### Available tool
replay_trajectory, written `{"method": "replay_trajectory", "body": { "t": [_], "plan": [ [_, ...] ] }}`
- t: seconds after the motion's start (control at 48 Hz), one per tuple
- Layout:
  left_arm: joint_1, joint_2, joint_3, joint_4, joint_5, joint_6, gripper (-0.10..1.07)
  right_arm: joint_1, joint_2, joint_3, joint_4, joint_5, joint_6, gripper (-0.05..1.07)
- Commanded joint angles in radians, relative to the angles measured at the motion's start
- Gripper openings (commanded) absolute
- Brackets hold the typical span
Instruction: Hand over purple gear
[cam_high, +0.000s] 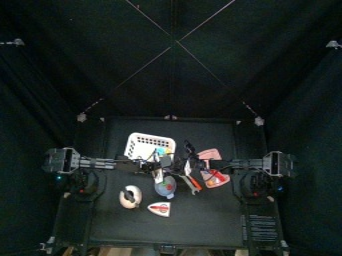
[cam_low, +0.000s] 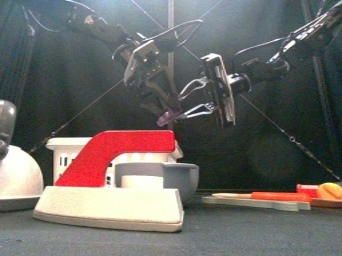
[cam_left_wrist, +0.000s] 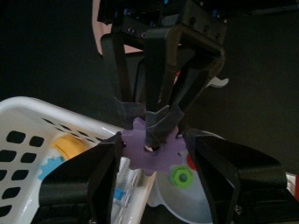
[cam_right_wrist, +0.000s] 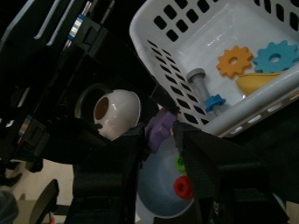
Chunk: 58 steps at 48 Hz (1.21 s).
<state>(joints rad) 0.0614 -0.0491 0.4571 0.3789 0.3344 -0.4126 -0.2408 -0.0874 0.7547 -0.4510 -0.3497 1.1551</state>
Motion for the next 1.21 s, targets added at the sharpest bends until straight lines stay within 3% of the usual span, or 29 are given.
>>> {"method": "replay_trajectory", "body": {
  "t": [0.0,0.167,0.438,0.688,1.188],
  "plan": [
    [0.000,-0.008,-0.031,0.008,-0.009,0.002,0.70,-0.002,-0.012,-0.023,0.002,0.000,-0.002,0.71],
    [0.002,-0.006,-0.029,0.012,-0.008,0.000,0.72,0.000,-0.012,-0.023,0.002,0.009,-0.002,0.67],
    [0.003,-0.006,-0.023,0.012,-0.008,-0.005,0.83,0.000,-0.011,-0.023,0.002,0.009,-0.002,0.48],
    [0.005,-0.006,-0.021,0.011,-0.008,-0.006,0.93,0.000,-0.012,-0.020,0.002,0.011,-0.002,0.48],
    [0.009,-0.021,0.003,0.002,-0.009,-0.008,0.94,0.000,-0.014,-0.014,-0.005,0.009,-0.003,0.48]
  ]
}}
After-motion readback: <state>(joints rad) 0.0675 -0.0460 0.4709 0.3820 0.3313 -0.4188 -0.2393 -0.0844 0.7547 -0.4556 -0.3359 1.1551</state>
